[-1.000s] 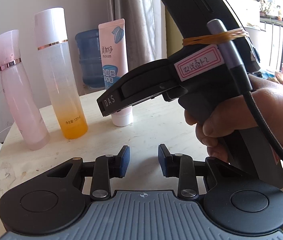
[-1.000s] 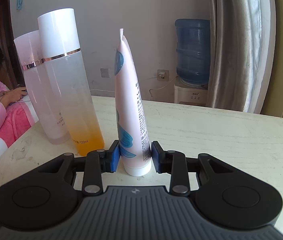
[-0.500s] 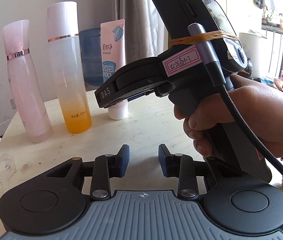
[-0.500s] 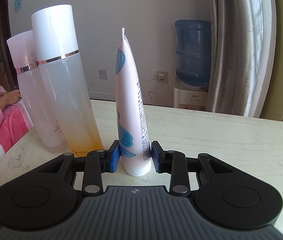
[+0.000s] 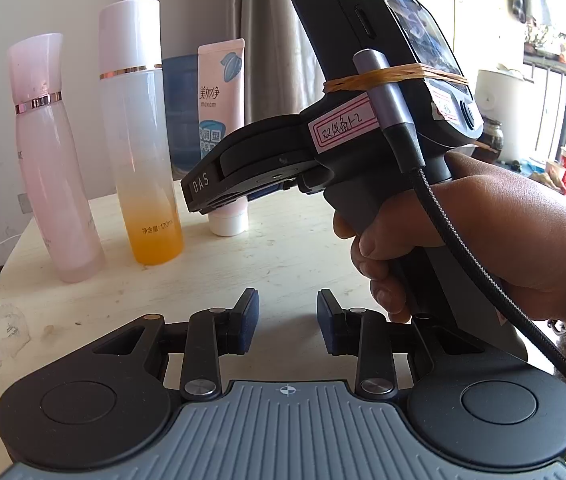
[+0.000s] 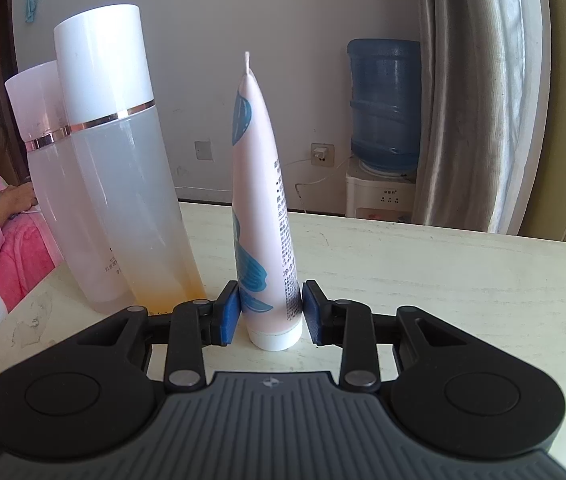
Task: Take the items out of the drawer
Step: 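Open the right tool and release the hand cream tube, then pull both tools back and lower them toward the open drawer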
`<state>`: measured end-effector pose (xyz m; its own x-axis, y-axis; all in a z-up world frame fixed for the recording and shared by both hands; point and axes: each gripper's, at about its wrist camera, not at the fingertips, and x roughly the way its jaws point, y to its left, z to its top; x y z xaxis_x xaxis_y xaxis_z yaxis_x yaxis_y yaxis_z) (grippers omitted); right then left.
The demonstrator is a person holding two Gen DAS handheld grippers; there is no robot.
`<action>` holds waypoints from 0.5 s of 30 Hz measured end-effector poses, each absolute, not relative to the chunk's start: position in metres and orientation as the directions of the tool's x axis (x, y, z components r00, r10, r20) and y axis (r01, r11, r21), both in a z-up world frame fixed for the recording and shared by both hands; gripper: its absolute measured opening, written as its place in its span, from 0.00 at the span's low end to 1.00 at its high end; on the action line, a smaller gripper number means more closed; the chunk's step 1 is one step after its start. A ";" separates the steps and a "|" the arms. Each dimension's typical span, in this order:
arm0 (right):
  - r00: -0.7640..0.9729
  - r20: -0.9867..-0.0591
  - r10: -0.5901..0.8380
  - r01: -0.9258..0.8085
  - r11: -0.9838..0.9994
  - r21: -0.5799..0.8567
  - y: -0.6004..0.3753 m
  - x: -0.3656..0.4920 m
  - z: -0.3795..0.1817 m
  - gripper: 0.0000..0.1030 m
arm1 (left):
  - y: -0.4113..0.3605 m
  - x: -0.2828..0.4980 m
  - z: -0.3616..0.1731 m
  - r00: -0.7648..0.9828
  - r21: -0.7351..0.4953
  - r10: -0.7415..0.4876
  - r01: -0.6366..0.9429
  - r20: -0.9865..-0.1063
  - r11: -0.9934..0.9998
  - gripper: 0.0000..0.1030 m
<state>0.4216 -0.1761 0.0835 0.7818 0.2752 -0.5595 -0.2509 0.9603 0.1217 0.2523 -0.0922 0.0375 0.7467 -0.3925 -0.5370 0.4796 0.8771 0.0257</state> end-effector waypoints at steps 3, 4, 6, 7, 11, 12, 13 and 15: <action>0.776 -0.566 0.280 -0.249 0.959 0.133 -0.177 0.422 0.082 0.34 | -0.092 0.253 0.037 0.747 0.027 -0.392 0.480 -0.537 0.877 0.33; 0.775 -0.566 0.280 -0.250 0.959 0.133 -0.177 0.422 0.081 0.34 | -0.092 0.253 0.037 0.747 0.026 -0.392 0.480 -0.537 0.877 0.33; 0.774 -0.569 0.279 -0.250 0.959 0.130 -0.177 0.423 0.081 0.34 | -0.091 0.254 0.037 0.747 0.026 -0.392 0.480 -0.537 0.877 0.33; 0.772 -0.572 0.278 -0.251 0.959 0.128 -0.177 0.423 0.081 0.34 | -0.091 0.254 0.037 0.746 0.026 -0.393 0.480 -0.537 0.877 0.33; 0.765 -0.580 0.279 -0.254 0.959 0.127 -0.177 0.423 0.081 0.35 | -0.086 0.253 0.034 0.746 0.023 -0.394 0.480 -0.537 0.877 0.33; 0.764 -0.582 0.279 -0.255 0.959 0.124 -0.177 0.423 0.081 0.35 | -0.084 0.253 0.033 0.746 0.023 -0.394 0.480 -0.537 0.877 0.33; 0.763 -0.584 0.278 -0.256 0.959 0.122 -0.177 0.422 0.081 0.35 | -0.083 0.254 0.033 0.746 0.023 -0.394 0.480 -0.537 0.877 0.33; 0.758 -0.589 0.279 -0.260 0.958 0.119 -0.176 0.420 0.081 0.36 | -0.081 0.256 0.032 0.746 0.022 -0.394 0.480 -0.537 0.877 0.33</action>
